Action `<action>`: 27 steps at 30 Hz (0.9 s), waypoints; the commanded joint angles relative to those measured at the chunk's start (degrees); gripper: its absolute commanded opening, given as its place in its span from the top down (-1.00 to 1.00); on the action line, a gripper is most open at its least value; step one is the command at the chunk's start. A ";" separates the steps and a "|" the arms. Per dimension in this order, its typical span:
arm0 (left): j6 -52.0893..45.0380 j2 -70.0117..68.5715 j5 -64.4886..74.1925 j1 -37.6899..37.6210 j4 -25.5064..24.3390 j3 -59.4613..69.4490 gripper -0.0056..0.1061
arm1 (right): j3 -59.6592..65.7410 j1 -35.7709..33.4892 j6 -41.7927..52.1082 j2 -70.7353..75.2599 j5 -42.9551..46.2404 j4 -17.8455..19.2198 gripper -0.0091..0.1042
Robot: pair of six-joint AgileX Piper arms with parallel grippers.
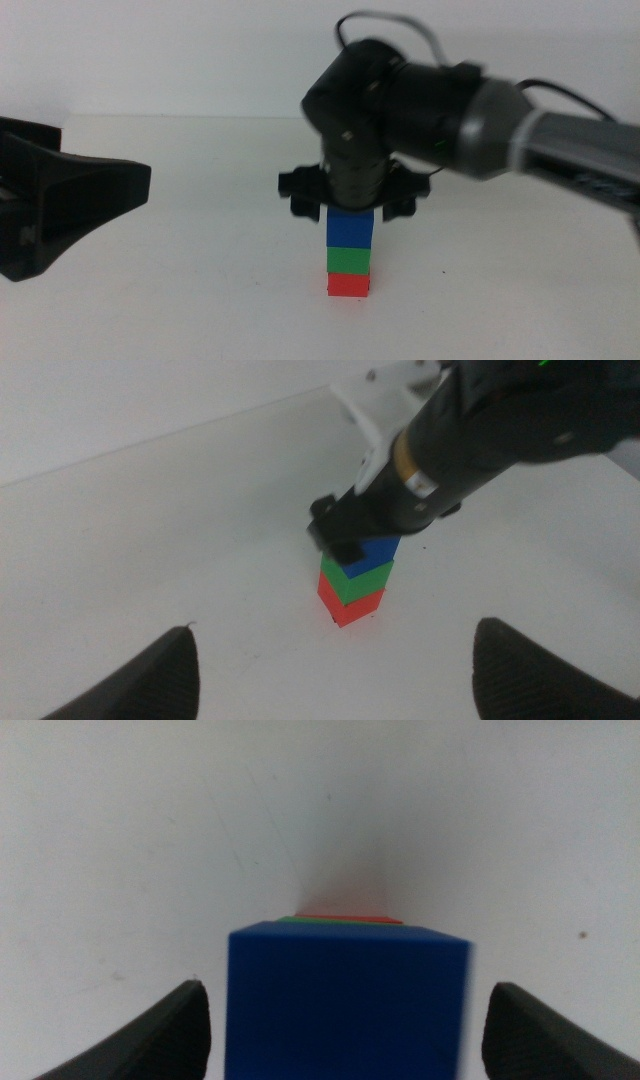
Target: Stack red cubes first, then green, then blue cubes in a specific spot.
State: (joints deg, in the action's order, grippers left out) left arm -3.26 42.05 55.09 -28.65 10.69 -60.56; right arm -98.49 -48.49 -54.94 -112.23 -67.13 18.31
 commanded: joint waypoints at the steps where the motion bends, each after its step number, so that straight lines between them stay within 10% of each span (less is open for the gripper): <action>1: 0.02 -0.09 -0.67 0.13 -0.18 -0.07 -0.78 | 0.91 -0.12 2.46 5.65 -0.52 2.17 -0.80; 10: 0.02 -0.09 -0.67 0.13 -0.18 -0.07 -0.78 | 26.13 8.55 12.94 40.38 6.04 4.59 -0.80; 15: 0.02 -0.09 -0.67 0.13 -0.18 -0.07 -0.78 | 42.04 23.94 30.08 58.24 18.22 -3.93 -0.80; 20: 0.02 -0.09 -0.89 0.13 -0.18 -0.07 -0.78 | 52.21 40.42 53.19 67.13 30.90 -20.90 -0.80; 27: 0.02 -0.09 -0.89 0.13 -0.18 -0.07 -0.78 | 52.63 40.91 54.30 67.31 32.66 -22.11 -0.80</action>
State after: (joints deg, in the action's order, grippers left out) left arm -3.26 42.05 54.95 -28.65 10.69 -60.56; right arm -46.11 -8.04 -1.72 -45.19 -35.57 -3.51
